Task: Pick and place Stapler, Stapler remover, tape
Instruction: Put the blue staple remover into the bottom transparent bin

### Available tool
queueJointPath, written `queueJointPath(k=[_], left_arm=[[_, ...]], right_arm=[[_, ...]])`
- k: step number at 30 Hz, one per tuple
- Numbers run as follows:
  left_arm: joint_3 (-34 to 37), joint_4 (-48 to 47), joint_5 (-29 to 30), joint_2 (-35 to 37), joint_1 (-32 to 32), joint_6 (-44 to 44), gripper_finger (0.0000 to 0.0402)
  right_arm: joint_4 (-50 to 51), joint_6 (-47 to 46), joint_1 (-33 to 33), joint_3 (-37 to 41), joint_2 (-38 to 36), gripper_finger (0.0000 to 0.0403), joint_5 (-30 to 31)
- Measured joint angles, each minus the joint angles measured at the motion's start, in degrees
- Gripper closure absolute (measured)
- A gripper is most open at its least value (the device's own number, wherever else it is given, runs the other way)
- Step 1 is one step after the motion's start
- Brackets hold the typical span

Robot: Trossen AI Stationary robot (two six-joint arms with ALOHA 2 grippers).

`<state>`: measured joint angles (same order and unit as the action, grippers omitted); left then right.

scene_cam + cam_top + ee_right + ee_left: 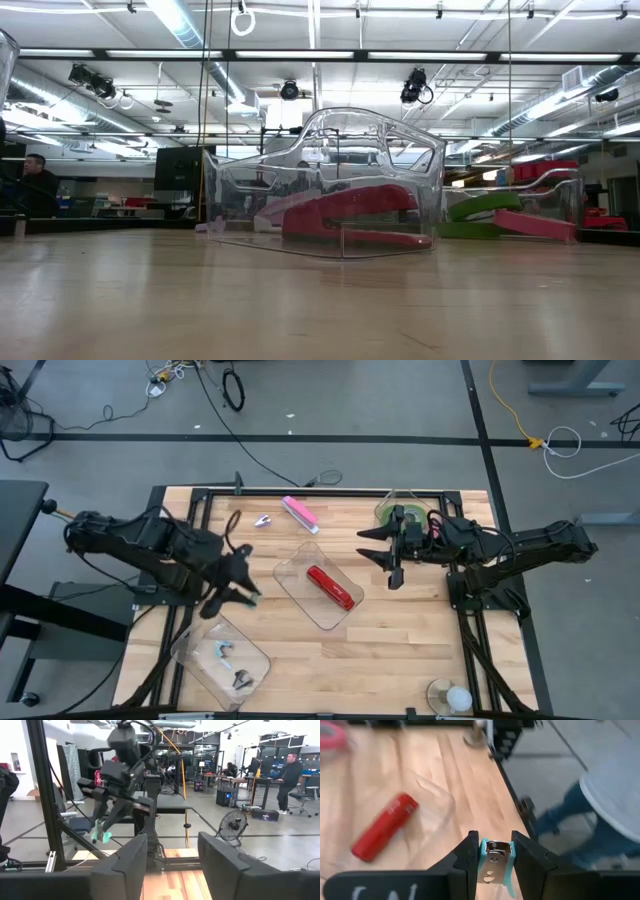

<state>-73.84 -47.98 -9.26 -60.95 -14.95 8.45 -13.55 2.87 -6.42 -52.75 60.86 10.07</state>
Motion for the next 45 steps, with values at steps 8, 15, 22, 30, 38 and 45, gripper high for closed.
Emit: queueJointPath(k=[8, 15, 22, 30, 38, 45], left_arm=[[0.02, -4.75, -0.02, -0.26, -5.48, 0.37, 0.0297], [0.0, -5.0, -0.02, -1.13, -9.53, 0.37, 0.0299], [0.0, -5.07, -0.2, -6.33, -15.68, 0.38, 0.0298], [0.02, -5.02, -3.81, -13.02, -20.93, 0.11, 0.0296], [0.02, -5.02, -3.63, -18.02, -25.34, -0.1, 0.0296], [0.02, -4.99, -3.05, -21.13, -27.58, 0.13, 0.0298]], right_arm=[[1.33, -0.73, 0.0, 0.0, 0.0, 0.027, -0.12], [1.78, -0.87, 0.0, 0.0, 0.0, 0.0309, -0.15], [2.22, -0.88, 0.0, 0.0, 0.0, 0.0334, -0.04], [2.58, -0.87, 0.0, 0.0, 0.0, 0.0349, -0.04], [4.36, -0.88, 0.0, 0.0, 0.0, 0.0351, -0.05], [4.69, -0.87, 0.0, 0.0, 0.0, 0.0351, -0.2]])
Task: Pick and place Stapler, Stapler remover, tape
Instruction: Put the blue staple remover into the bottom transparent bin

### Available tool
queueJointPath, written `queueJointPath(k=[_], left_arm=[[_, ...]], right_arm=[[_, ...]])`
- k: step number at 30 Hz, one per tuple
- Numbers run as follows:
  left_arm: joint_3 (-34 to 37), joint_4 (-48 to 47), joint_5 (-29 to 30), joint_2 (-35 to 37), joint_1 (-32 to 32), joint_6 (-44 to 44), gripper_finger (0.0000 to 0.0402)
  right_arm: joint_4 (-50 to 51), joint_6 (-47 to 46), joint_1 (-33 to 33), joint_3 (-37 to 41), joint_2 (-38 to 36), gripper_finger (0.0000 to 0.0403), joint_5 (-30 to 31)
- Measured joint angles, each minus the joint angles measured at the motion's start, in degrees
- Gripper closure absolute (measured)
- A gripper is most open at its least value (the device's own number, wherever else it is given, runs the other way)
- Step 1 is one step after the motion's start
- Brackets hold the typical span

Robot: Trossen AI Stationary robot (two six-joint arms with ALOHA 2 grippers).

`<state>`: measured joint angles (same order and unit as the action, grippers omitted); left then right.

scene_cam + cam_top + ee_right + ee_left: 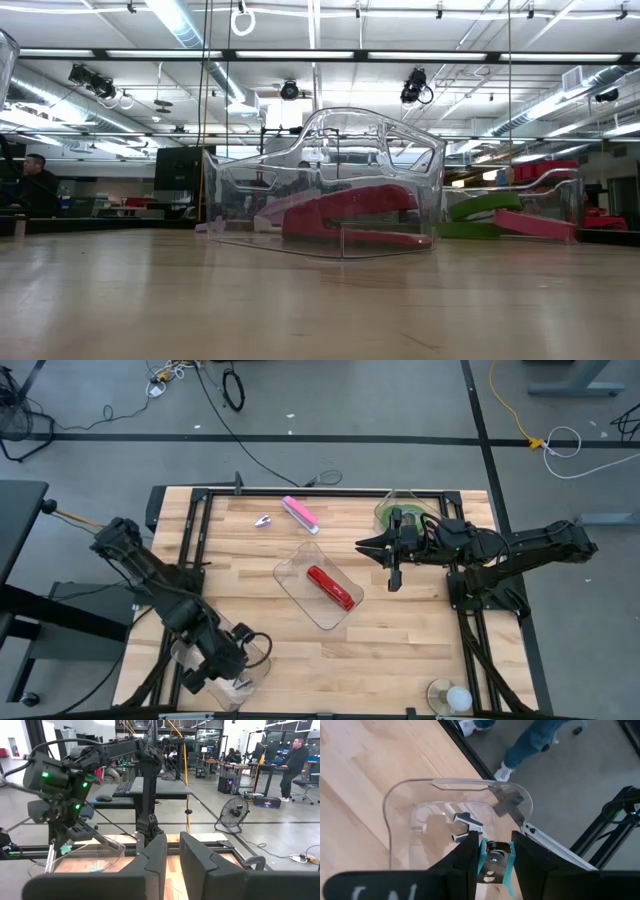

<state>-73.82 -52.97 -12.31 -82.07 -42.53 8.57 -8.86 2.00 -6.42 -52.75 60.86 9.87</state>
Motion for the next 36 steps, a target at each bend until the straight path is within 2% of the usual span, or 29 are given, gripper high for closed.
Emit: queueJointPath(k=[20, 36], left_arm=[[0.89, -1.28, 2.16, -11.84, -3.91, -0.64, 0.0295], [6.23, -1.11, 1.57, -12.86, -4.04, -2.0, 0.0294]], right_arm=[[0.02, 0.0, 0.0, 0.0, 0.0, 0.035, -0.42], [0.35, 0.0, 0.0, 0.0, 0.0, 0.035, -0.42]])
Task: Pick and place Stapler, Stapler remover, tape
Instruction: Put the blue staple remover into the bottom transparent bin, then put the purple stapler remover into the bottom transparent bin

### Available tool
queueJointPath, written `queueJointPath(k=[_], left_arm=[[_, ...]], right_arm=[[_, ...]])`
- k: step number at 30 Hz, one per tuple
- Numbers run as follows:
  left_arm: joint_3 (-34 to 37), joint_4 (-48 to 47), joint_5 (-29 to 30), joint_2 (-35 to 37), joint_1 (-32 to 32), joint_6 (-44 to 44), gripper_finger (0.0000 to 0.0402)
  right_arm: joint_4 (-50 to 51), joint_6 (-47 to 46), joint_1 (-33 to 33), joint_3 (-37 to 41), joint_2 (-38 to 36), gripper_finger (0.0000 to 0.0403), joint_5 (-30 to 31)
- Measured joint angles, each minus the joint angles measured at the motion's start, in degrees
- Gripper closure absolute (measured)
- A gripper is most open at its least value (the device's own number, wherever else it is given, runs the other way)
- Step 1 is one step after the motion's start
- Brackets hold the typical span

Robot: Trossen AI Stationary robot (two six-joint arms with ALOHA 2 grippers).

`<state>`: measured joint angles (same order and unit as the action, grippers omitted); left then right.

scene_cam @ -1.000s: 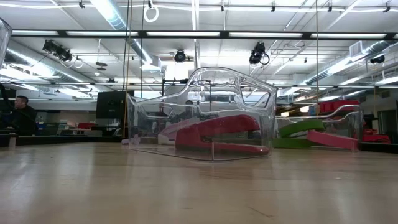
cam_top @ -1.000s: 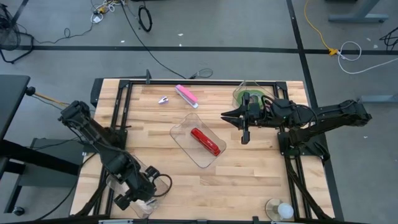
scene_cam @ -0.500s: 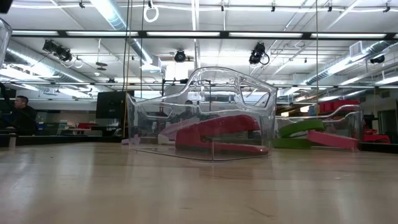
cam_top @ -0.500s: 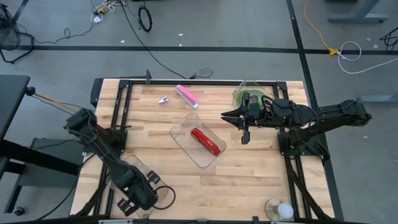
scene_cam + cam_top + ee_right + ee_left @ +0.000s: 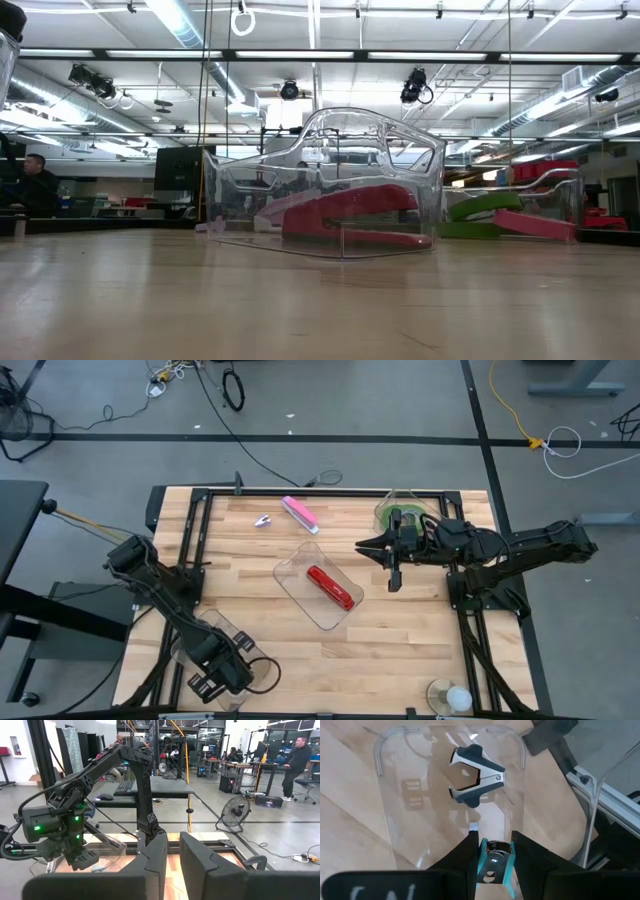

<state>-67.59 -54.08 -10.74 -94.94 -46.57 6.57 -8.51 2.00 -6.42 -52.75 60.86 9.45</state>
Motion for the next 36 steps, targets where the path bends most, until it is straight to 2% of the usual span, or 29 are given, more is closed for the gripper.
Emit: queueJointPath(k=[12, 26, 30, 36], left_arm=[[0.0, 0.41, -0.01, 0.0, 0.0, 1.35, 0.0289], [0.0, 0.64, 2.01, 0.0, -0.02, 2.1, 0.0176], [0.0, -0.53, 2.12, 0.16, 0.19, 2.09, 0.0166], [0.0, -4.48, 3.65, 3.06, 1.94, 1.94, 0.0176]], right_arm=[[0.04, 0.0, 0.0, 0.01, 0.0, 0.035, 0.0], [0.04, 0.01, 0.0, 0.01, 0.0, 0.035, -0.02], [0.04, 0.01, 0.0, 0.01, 0.0, 0.035, -0.02], [0.04, 0.01, 0.0, 0.02, 0.0, 0.035, -0.02]])
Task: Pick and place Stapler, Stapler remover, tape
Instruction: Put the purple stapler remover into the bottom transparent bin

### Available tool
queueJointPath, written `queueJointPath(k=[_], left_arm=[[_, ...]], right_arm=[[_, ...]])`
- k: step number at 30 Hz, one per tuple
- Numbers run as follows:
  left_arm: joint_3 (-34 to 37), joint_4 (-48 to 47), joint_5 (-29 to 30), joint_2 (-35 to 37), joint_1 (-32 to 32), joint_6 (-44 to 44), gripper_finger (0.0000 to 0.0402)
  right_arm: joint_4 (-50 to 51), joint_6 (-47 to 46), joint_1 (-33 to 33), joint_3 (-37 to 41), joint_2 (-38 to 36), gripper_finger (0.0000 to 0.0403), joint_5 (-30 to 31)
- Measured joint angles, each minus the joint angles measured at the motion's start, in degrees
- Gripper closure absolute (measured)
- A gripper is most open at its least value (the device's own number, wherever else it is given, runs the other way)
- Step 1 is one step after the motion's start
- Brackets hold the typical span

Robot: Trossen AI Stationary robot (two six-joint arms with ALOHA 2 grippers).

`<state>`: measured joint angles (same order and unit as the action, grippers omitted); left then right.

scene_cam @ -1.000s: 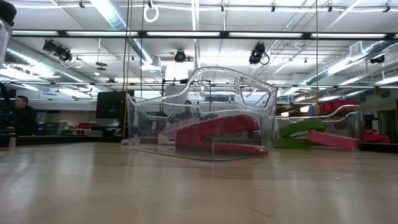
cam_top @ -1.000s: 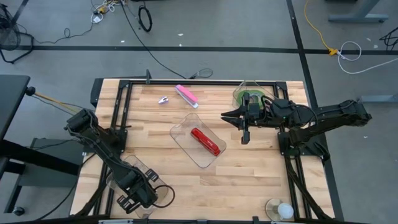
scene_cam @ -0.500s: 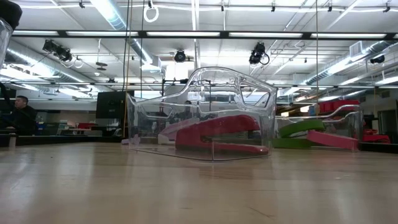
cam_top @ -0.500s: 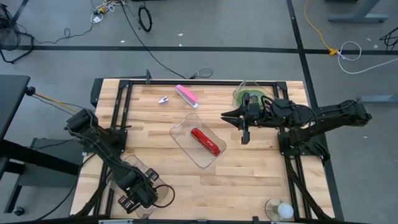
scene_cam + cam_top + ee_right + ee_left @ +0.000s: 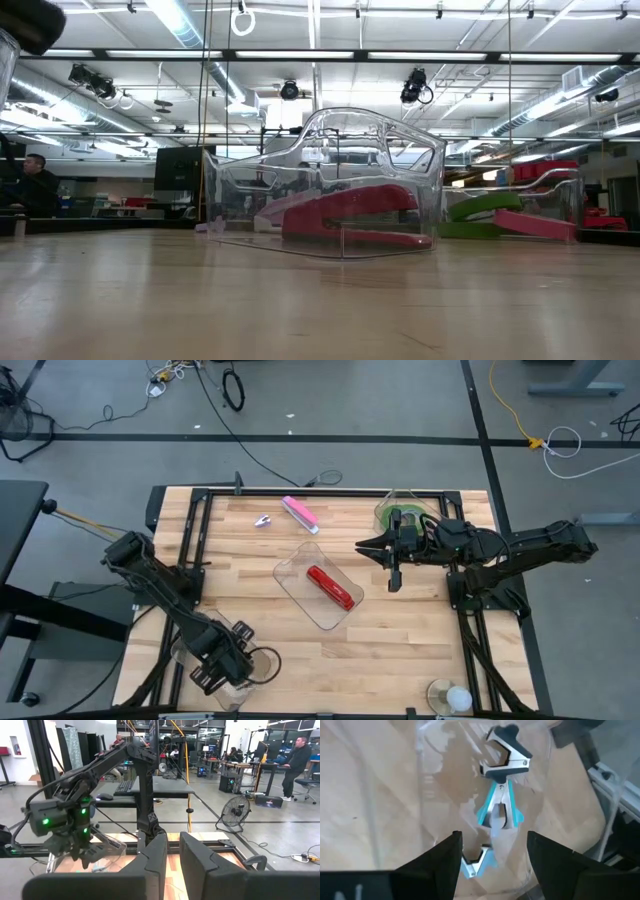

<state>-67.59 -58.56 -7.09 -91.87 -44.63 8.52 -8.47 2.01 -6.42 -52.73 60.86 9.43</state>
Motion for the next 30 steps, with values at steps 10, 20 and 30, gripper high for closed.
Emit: queueJointPath(k=[10, 20, 30], left_arm=[[-0.02, -3.93, 3.89, 9.78, 4.77, -1.0, 0.0184], [-0.02, -5.13, 17.54, 21.84, 13.27, -0.28, 0.0184], [-0.07, 1.03, 28.77, 27.56, 27.21, 0.15, 0.0184]], right_arm=[[-0.02, 0.02, 0.0, 0.0, 0.02, 0.035, 0.0], [-0.02, 0.01, 0.0, 0.0, 0.02, 0.035, 0.04], [-0.02, 0.02, 0.0, 0.0, 0.02, 0.035, 0.07]])
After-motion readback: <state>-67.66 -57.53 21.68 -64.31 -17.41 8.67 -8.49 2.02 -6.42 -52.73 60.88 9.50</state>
